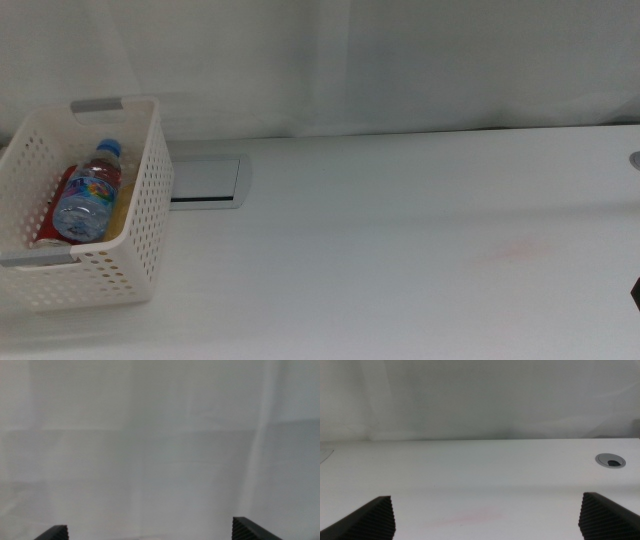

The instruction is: Use arms to grab the bottles and put them into the dustbin to the left of the table.

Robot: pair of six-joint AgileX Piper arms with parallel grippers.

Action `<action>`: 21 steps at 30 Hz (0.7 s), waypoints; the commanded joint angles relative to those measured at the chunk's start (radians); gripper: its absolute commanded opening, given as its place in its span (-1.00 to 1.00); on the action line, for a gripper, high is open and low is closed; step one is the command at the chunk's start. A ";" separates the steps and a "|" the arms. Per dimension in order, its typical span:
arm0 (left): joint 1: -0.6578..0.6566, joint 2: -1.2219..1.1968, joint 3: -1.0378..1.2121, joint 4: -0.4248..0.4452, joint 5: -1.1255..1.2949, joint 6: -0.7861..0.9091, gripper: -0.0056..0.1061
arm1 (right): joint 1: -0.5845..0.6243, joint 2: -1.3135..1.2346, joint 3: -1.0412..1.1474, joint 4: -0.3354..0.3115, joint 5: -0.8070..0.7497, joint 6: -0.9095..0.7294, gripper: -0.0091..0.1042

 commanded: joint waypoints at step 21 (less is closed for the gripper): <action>-0.002 -0.339 1.095 -0.441 -0.592 0.360 0.61 | -0.004 -0.003 0.005 -0.012 -0.012 -0.004 0.98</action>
